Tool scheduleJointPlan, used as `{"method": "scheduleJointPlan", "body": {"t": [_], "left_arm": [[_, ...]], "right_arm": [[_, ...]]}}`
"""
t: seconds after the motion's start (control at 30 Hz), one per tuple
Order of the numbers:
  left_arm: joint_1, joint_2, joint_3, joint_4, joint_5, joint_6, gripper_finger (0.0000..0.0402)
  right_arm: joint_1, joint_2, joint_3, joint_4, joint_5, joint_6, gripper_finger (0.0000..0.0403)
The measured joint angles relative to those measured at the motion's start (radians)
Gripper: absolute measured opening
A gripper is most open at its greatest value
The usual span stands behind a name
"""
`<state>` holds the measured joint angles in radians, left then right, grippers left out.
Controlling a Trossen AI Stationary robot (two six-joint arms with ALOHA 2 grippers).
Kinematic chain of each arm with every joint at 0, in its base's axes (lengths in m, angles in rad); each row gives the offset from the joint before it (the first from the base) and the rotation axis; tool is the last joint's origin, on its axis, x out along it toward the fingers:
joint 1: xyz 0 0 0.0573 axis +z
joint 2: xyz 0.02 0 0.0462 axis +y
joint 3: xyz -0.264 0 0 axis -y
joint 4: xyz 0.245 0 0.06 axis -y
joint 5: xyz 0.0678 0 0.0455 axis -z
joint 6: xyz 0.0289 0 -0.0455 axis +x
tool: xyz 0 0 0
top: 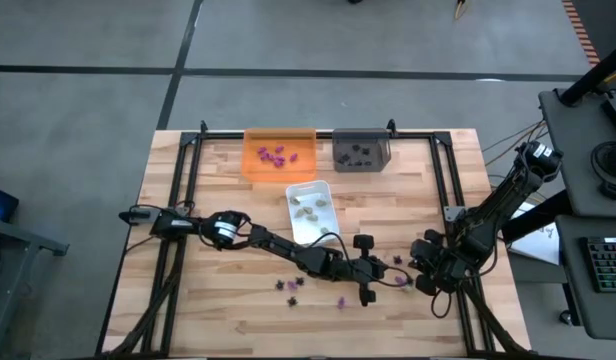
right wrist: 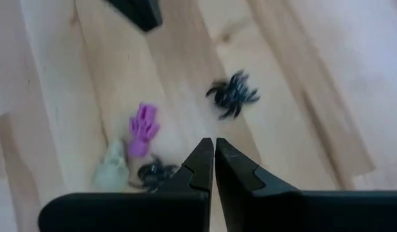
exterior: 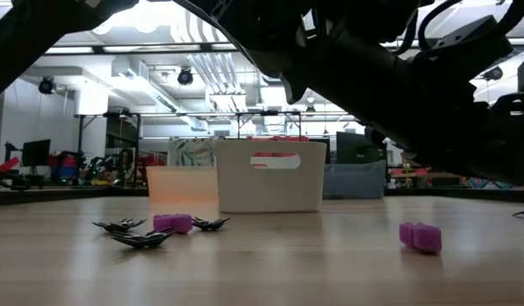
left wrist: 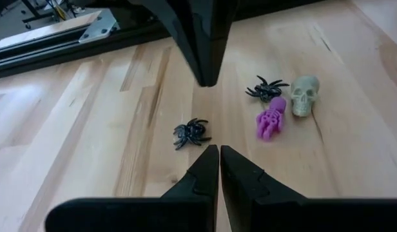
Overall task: Sort Halloween decoration
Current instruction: Put the black spider toy into the black bin
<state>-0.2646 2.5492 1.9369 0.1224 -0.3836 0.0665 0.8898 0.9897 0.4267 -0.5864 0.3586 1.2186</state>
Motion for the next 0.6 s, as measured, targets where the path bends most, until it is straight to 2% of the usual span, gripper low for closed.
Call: {"method": "scheduleJointPlan", "body": {"t": [0.13,0.47,0.6], "left_arm": [[0.001,0.0,0.0,0.001,0.0,0.0,0.0],[-0.004,0.0,0.0,0.01,0.001,-0.001,0.0],[-0.004,0.0,0.0,0.011,0.001,-0.001,0.0]], "right_arm": [[0.0,0.0,0.0,0.0,-0.044,0.005,0.0009],[0.0,0.0,0.004,0.0,-0.043,-0.017,0.0009],[0.0,0.0,0.003,-0.016,-0.003,0.009,0.0009]]}}
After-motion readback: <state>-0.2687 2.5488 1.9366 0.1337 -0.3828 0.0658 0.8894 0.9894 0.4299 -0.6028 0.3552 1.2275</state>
